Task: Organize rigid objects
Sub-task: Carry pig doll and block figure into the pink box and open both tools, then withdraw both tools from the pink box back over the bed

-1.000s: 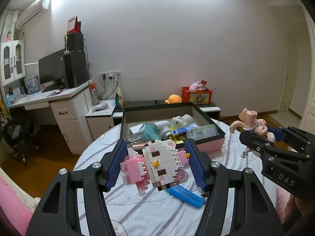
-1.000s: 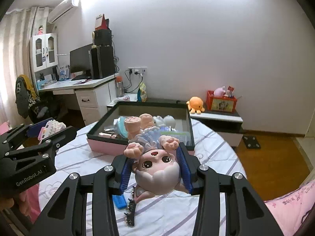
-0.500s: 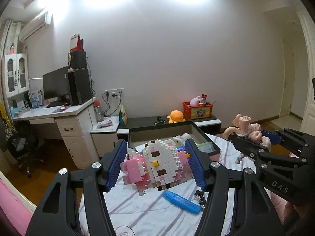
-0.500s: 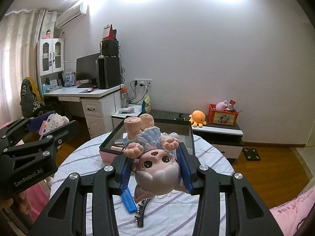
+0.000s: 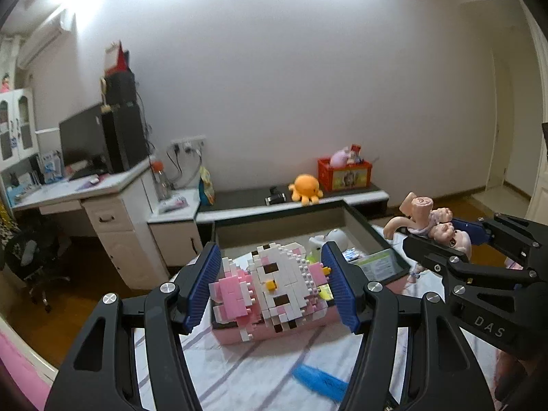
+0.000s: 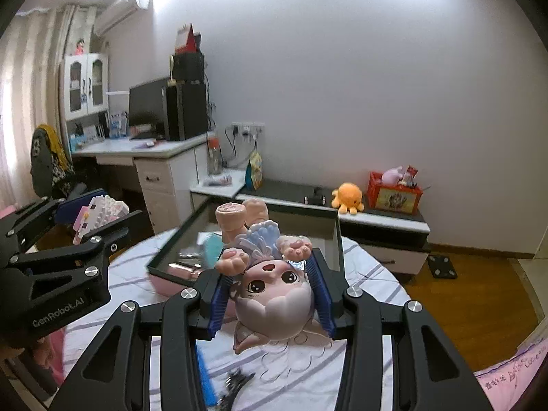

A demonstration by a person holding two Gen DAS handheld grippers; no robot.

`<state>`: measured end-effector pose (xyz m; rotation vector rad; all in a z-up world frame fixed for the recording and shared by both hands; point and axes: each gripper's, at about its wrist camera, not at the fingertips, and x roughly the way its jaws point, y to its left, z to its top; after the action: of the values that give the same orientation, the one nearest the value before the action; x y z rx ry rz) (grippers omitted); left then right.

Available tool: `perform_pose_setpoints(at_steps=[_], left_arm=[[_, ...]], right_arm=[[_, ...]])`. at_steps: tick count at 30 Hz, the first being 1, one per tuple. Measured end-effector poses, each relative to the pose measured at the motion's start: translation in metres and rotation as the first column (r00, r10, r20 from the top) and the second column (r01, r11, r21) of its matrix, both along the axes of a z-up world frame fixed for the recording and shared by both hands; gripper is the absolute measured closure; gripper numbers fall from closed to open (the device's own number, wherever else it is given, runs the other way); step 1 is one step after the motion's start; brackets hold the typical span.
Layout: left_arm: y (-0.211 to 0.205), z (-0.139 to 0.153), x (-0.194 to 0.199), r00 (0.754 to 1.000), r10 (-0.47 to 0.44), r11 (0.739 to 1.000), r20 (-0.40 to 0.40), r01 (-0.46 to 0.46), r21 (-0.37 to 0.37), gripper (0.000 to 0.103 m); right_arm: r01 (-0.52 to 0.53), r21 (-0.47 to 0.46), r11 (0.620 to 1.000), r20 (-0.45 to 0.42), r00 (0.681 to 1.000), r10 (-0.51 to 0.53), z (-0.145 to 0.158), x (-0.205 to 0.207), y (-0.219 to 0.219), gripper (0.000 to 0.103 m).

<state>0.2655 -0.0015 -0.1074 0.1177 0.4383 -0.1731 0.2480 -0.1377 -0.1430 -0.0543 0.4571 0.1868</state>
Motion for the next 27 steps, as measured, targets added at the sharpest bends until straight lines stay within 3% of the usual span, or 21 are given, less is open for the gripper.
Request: perform_pose_setpoints(at_steps=[7, 15, 16, 18, 25, 27], left_arm=[[-0.005, -0.043, 0.084, 0.991, 0.012, 0.999, -0.137, -0.005, 0.051, 0.041], [-0.001, -0.071, 0.120, 0.976, 0.035, 0.997, -0.214, -0.019, 0.076, 0.040], [0.001, -0.073, 0.121, 0.975, 0.039, 0.997, -0.219, -0.023, 0.075, 0.038], [0.006, -0.073, 0.121, 0.974, 0.047, 0.997, -0.222, -0.032, 0.068, 0.035], [0.026, -0.050, 0.086, 0.983, 0.074, 0.997, -0.170, -0.074, 0.007, 0.003], [0.030, -0.038, 0.067, 0.989, 0.080, 0.997, -0.127, -0.081, -0.002, 0.000]], right_arm=[[-0.010, -0.029, 1.000, -0.107, 0.994, 0.007, -0.032, 0.070, 0.005, 0.059], [-0.046, -0.058, 0.997, -0.216, 0.976, 0.032, -0.068, 0.116, 0.017, 0.058], [-0.044, -0.064, 0.997, -0.218, 0.975, 0.029, -0.070, 0.117, 0.018, 0.056], [-0.041, -0.061, 0.997, -0.202, 0.979, 0.028, -0.070, 0.115, 0.017, 0.033], [-0.021, -0.036, 0.999, -0.129, 0.992, 0.016, -0.037, 0.085, 0.008, 0.023], [-0.011, -0.024, 1.000, -0.097, 0.995, 0.008, -0.024, 0.070, 0.007, 0.022]])
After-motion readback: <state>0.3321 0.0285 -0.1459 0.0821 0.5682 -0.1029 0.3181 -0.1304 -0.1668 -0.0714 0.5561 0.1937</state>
